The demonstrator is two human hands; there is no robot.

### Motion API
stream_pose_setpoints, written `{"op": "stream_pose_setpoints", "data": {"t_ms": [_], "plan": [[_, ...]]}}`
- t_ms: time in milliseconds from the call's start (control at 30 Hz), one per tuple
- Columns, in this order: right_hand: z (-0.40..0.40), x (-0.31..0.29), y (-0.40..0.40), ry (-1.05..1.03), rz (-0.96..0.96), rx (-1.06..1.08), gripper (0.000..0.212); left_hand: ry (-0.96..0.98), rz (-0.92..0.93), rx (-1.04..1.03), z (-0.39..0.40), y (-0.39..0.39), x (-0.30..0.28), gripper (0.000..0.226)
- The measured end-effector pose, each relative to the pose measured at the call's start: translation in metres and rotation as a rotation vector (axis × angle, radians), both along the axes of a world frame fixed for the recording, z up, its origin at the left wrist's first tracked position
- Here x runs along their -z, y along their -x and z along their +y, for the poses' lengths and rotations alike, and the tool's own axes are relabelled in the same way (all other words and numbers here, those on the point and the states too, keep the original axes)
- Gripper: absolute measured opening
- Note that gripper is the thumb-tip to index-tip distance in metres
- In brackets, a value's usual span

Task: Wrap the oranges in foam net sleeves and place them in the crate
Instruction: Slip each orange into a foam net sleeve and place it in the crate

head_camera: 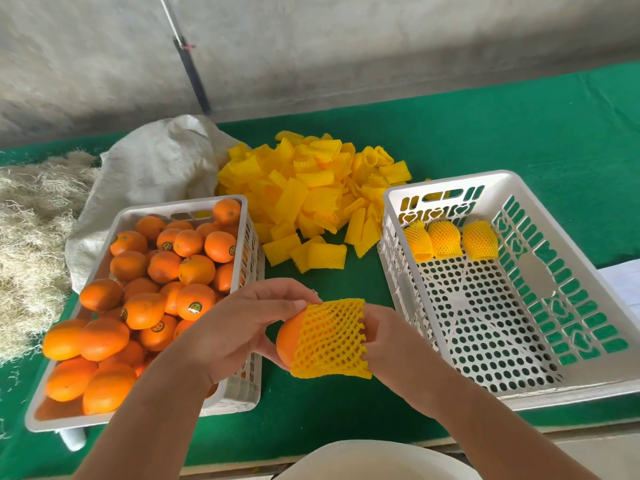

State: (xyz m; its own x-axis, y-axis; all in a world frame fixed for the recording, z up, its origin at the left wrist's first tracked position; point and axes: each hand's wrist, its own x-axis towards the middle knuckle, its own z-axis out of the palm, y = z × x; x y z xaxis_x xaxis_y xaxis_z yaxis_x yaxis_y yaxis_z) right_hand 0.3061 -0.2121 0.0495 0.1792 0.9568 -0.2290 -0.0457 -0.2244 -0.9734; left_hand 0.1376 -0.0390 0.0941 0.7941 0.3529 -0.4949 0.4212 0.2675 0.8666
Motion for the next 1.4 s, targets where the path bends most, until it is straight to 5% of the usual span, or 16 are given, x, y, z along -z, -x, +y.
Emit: {"op": "stream_pose_setpoints", "data": {"t_ms": [167,467,1033,1400], "plan": [[-0.003,-0.002,0.0,-0.004,-0.022,-0.043,0.028,-0.012,-0.002,0.052,0.001,-0.002,-0.001,0.028],[-0.007,-0.007,0.0,-0.041,0.048,-0.061,0.034,-0.36,-0.016,0.055,-0.012,-0.008,0.003,0.024],[-0.009,-0.01,-0.016,-0.076,-0.164,-0.054,0.049,-0.492,-0.237,-0.293,-0.046,-0.018,0.018,0.024],[-0.016,-0.016,-0.026,-0.138,0.04,-0.018,0.044,-0.482,-0.293,-0.376,-0.054,-0.025,0.017,0.026]]}}
